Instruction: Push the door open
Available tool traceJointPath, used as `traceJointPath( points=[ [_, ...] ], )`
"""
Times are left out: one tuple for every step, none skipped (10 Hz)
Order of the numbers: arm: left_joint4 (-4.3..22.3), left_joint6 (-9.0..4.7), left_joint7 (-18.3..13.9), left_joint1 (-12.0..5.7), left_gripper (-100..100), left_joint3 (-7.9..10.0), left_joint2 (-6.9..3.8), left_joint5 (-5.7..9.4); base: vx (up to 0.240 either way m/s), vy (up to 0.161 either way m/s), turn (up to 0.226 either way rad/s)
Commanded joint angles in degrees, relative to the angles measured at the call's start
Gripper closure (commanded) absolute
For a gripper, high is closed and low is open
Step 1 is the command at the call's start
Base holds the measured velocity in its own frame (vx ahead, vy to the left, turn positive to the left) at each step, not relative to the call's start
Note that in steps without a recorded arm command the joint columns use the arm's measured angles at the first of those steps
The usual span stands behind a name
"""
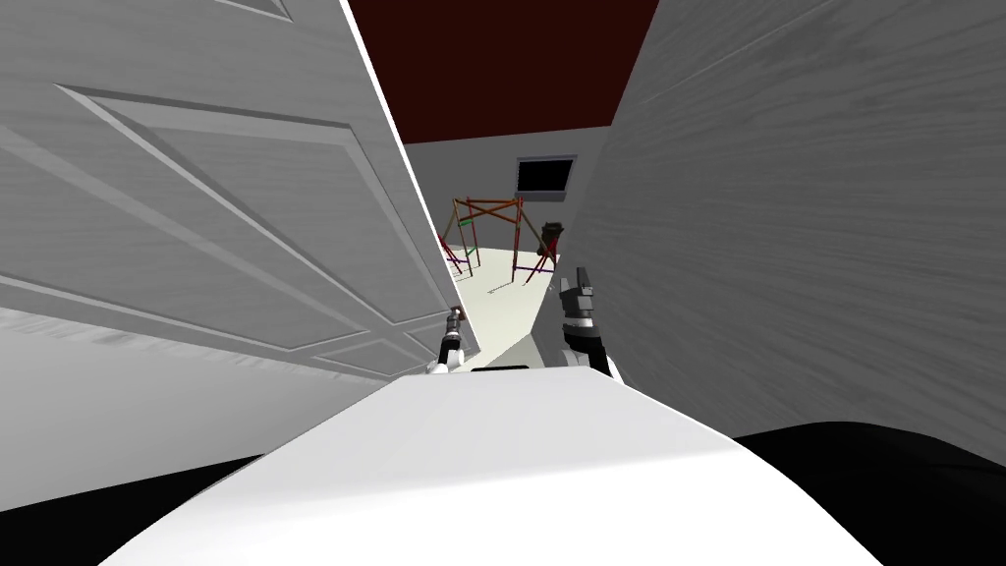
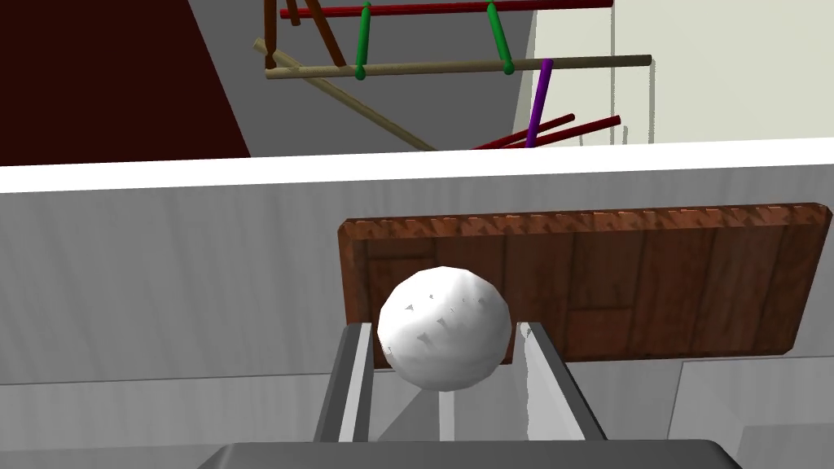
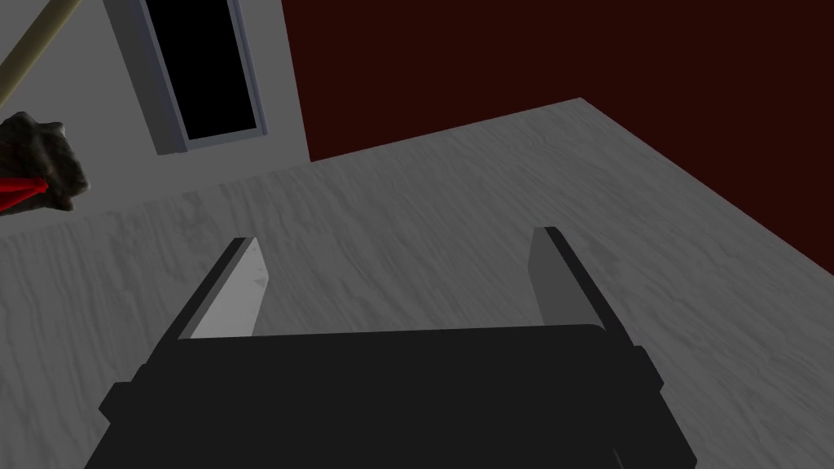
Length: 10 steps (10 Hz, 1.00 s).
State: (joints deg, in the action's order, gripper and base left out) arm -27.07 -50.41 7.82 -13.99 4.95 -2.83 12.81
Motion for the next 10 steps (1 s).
traceJointPath(
  points=[
    [-2.1,0.96,0.4,0.95,100,0.15,-0.11,0.04,0.008,0.011,-0.006],
    [-2.4,1.11,0.4,1.09,100,0.54,-0.53,-0.27,0.101,0.004,0.144],
    [-2.5,1.16,0.4,1.13,100,0.65,-0.63,-0.36,0.19,-0.022,0.126],
    [-2.6,1.26,0.4,1.22,100,0.89,-0.82,-0.56,0.203,-0.008,0.138],
    [-2.8,1.35,0.4,1.31,100,1.13,-1.01,-0.75,0.185,0.026,0.168],
    [-3.1,1.47,0.5,1.42,100,1.41,-1.16,-0.98,0.207,0.037,0.17],
    [-3.1,1.62,1.4,1.53,-100,1.13,-0.87,-0.74,-0.029,-0.035,0.212],
    [-3.1,1.62,1.4,1.53,-100,1.13,-0.87,-0.74,-0.179,-0.072,0.042],
    [-3.2,1.66,2.0,1.39,-100,1.24,-0.49,-0.61,-0.19,-0.075,0.034],
    [-3.3,1.7,2.5,1.25,-100,1.36,0.24,-0.47,-0.198,-0.073,0.098]
  ],
)
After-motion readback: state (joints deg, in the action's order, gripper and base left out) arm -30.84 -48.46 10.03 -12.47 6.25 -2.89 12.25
